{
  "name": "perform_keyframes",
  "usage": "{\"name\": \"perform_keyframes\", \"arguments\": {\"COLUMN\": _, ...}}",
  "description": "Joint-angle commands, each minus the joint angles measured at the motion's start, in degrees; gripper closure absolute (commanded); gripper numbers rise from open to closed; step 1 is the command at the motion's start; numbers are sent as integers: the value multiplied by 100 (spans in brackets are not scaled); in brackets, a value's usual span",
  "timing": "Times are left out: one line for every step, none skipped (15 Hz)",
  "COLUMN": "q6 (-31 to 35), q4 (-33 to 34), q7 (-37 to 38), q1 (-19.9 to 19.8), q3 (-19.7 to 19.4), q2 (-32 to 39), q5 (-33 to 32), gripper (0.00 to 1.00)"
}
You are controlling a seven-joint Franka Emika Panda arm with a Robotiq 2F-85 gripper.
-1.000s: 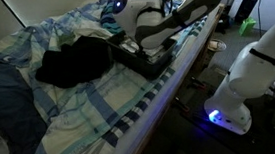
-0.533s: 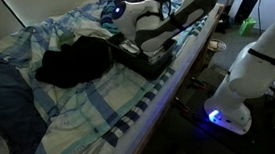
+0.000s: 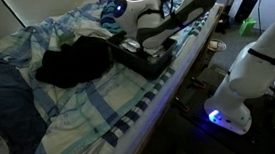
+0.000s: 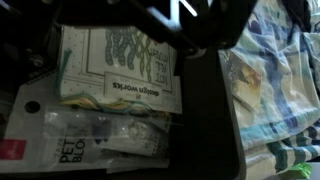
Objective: Take the package out of the box
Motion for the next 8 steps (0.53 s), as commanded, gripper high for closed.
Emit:
{"name": "perform_keyframes", "arguments": {"q6": -30, "q4": 33, "q7": 185, "q1": 1, "q3": -123, "q2": -54, "q5": -189, "gripper": 0}}
{"name": "perform_keyframes", "arguments": {"q6": -43, "q4": 38, "q7": 201, "q1": -1, "q3": -148, "q2": -71, "q5": -214, "gripper": 0}}
{"name": "perform_keyframes", "arguments": {"q6": -48, "q4": 46, "q7": 221, "q1": -2, "q3": -172, "q2": -91, "q5": -212, "gripper": 0}}
{"name": "perform_keyframes", "arguments": {"q6": -54, "q4": 57, "q7": 258, "q1": -3, "q3": -192, "q2": -121, "q5": -220, "gripper": 0}}
{"name": "perform_keyframes", "arguments": {"q6": -66, "q4": 83, "q7": 263, "q1": -7, "q3": -214, "q2": -157, "q5": -210, "gripper": 0}}
{"name": "perform_keyframes", "arguments": {"q6": -73, "q4": 113, "q7": 259, "q1": -10, "q3": -232, "q2": -194, "q5": -195, "gripper": 0}}
{"name": "perform_keyframes", "arguments": {"q6": -79, "q4": 151, "q7": 257, "q1": -14, "q3": -246, "q2": -233, "q5": -189, "gripper": 0}}
{"name": "perform_keyframes", "arguments": {"q6": -81, "q4": 187, "q7": 249, "q1": -21, "q3": -259, "q2": -273, "q5": -186, "gripper": 0}}
